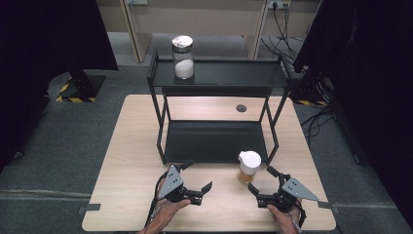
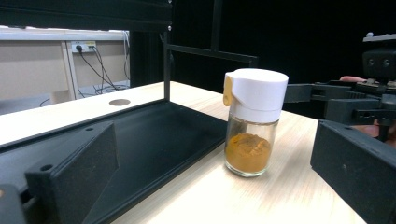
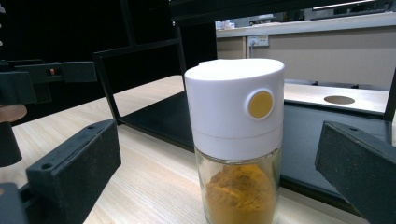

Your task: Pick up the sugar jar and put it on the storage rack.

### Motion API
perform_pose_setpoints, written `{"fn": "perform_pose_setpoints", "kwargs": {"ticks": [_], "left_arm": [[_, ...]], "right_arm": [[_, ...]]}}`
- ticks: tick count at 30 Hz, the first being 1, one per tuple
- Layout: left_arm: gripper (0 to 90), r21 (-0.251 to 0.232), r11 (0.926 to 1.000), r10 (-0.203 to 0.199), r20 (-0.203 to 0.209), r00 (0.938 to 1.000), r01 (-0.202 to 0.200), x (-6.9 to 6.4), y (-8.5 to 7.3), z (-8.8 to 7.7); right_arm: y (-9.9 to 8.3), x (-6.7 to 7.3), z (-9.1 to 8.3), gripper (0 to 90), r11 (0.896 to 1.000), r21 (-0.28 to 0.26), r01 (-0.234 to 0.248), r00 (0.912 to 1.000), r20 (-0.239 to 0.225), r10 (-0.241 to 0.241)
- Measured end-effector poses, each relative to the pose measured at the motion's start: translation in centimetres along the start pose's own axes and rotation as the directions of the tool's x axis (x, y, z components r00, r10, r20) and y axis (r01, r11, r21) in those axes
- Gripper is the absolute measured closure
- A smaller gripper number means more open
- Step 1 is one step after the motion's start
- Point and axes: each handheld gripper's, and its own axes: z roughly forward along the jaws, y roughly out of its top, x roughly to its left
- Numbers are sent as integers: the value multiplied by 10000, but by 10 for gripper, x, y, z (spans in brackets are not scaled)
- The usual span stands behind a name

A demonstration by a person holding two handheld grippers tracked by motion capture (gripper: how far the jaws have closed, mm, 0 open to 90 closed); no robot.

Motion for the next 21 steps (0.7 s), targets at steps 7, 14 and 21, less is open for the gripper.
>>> {"fn": "perform_pose_setpoints", "kwargs": {"ticks": [7,14,21], "left_arm": [[3,123,9999,-56,-62,10000,57,2,-4,2],[4,222,9998,19,-4,10000,-19,2,-6,3],[4,260,9997,-30,-55,10000,32,3,-7,2]], "right_arm": [[0,0,0,5,10000,-32,-7,10000,-8,7],[-2,-2,0,5,10000,-19,-76,10000,-30,76],[-2,-1,-1,5,10000,-56,-19,10000,-19,19]]}}
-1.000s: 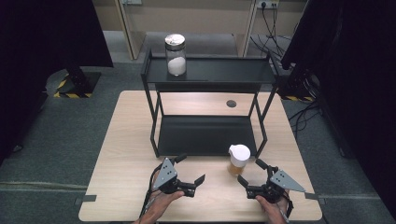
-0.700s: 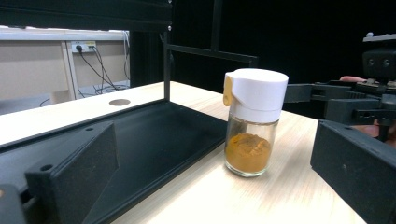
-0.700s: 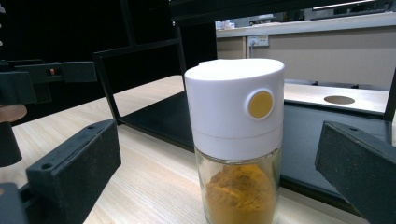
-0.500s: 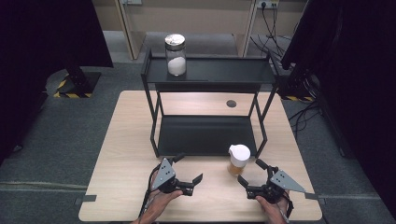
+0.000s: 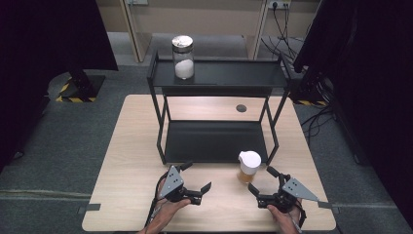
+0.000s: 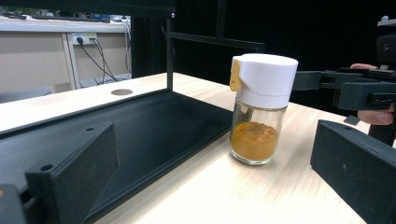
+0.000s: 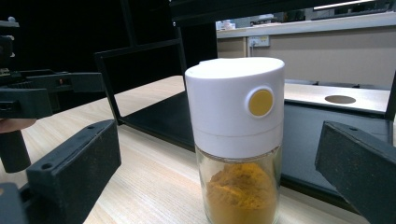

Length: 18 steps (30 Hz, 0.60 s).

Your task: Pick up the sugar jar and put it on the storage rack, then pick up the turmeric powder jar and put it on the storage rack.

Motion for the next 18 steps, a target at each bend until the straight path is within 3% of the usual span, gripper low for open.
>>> {"fn": "perform_pose_setpoints", "kwargs": {"ticks": [18], "left_arm": [[4,70,9999,-113,-21,9999,113,0,-1,-1]], "right_arm": [[1,1,1,5,10000,-15,45,9999,166,-45]]}}
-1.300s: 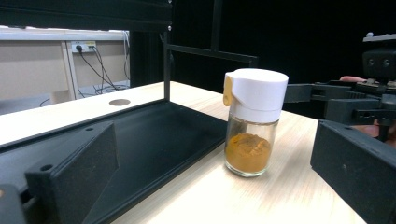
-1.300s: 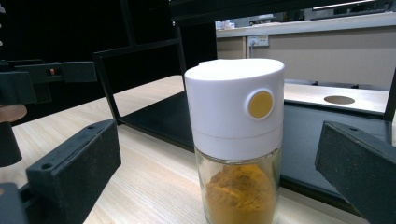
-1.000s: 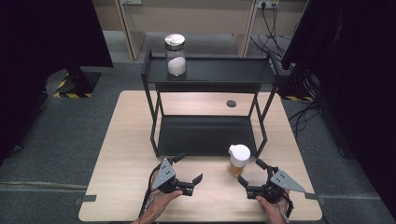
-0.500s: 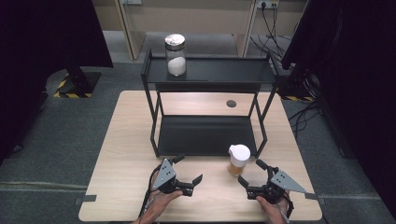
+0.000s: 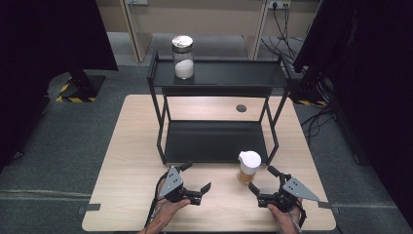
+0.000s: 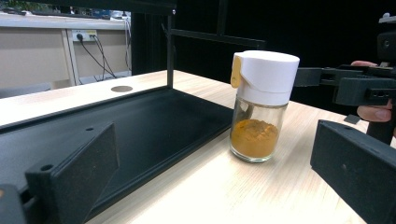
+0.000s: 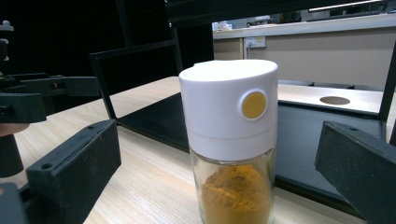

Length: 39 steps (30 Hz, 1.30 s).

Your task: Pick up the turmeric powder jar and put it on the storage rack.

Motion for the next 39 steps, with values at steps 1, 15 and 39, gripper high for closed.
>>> {"fn": "perform_pose_setpoints", "kwargs": {"ticks": [1,15,39], "left_arm": [[4,-14,10000,6,2,10000,-6,0,0,0],[4,32,9999,-128,2,9999,128,0,-2,-2],[4,36,9998,-181,71,9998,181,1,-3,-2]], "right_arm": [[0,1,0,5,10000,-1,19,10000,34,-19],[4,-2,11,5,9995,155,261,9995,179,-263],[11,-11,45,61,9922,897,860,9962,23,-865]]}}
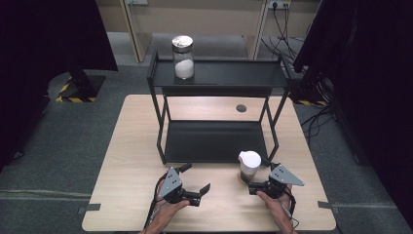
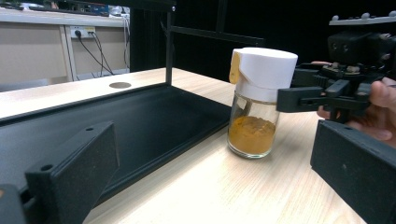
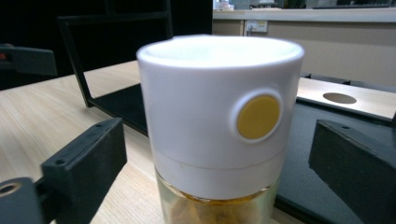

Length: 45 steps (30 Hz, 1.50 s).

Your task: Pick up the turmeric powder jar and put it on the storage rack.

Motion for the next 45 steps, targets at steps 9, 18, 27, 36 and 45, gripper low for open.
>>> {"fn": "perform_pose_setpoints", "kwargs": {"ticks": [9,18,27,36,45], "left_arm": [[4,-14,10000,-1,-6,10000,1,0,0,0],[4,19,10000,-58,-11,10000,58,1,0,0],[6,24,9999,-139,-41,9999,139,2,-1,0],[6,76,9997,-218,-68,9997,219,2,-2,1],[6,110,9996,-262,-98,9996,263,2,-2,1]], "right_arm": [[2,-4,5,186,9994,338,-34,9999,-116,38],[6,-6,9,306,9981,621,-32,9996,-269,49],[11,-4,6,309,9975,709,14,9992,-388,14],[19,1,3,309,9980,632,6,9985,-541,28],[33,4,1,309,9982,575,184,9970,-763,-140]]}}
